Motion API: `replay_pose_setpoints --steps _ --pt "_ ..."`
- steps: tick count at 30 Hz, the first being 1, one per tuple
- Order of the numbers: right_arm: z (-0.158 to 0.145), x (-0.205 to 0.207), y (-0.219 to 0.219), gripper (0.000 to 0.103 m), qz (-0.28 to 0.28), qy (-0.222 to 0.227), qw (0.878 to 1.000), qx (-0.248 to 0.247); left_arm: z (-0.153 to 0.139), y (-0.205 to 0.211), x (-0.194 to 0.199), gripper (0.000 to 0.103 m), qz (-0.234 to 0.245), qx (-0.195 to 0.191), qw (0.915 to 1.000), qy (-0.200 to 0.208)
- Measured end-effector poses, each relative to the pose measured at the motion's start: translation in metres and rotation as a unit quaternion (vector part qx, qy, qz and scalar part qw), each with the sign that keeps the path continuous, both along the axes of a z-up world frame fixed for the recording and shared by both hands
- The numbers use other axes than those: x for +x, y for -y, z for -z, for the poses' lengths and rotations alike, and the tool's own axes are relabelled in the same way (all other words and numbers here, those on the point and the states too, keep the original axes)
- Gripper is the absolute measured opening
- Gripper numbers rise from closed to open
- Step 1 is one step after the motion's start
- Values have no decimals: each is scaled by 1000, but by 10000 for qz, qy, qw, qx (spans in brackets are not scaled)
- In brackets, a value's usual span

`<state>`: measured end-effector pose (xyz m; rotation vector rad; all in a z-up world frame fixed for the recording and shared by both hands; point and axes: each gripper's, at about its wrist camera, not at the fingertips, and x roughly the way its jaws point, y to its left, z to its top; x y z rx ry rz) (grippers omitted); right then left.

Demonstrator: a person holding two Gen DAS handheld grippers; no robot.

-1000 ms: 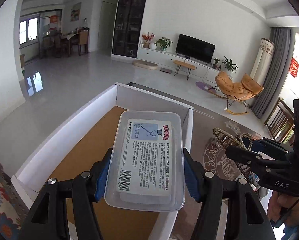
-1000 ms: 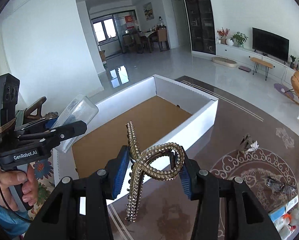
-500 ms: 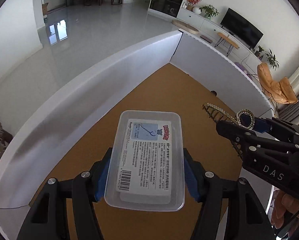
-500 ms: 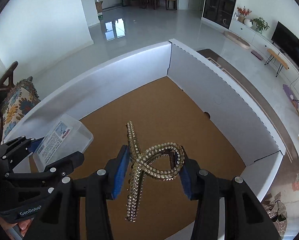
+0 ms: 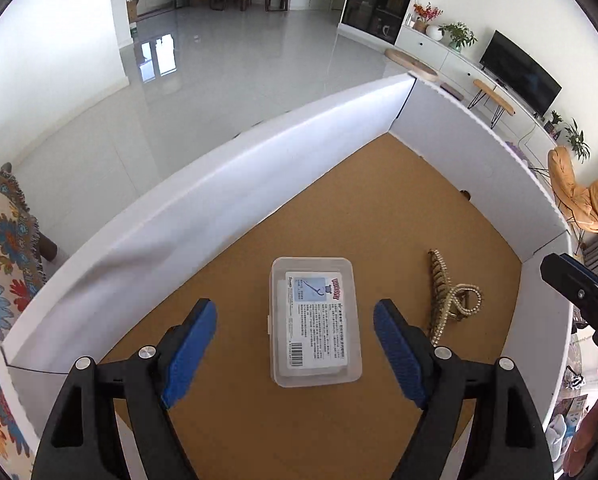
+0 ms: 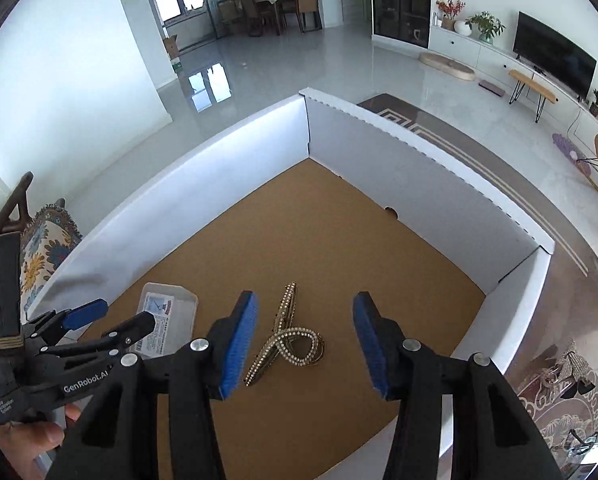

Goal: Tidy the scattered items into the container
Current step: 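Lower the box and clip into the white container while opening both tools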

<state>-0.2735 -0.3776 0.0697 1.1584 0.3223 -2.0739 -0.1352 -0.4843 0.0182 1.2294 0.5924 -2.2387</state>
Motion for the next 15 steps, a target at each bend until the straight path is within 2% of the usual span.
replay_pose_setpoints --steps 4,7,11,15 --pt "-23 48 -86 51 216 -301 9963 -773 -51 -61 28 80 579 -496 9950 -640" --pt "-17 99 -173 51 623 -512 9919 -983 -69 -125 50 81 1117 -686 9858 -1046" --pt "15 165 -297 51 1342 -1019 9838 -606 -52 -226 70 82 1992 -391 9712 -1246" --pt "52 219 -422 51 2361 -1095 9655 -26 3 -337 70 84 2962 -149 9502 -960"
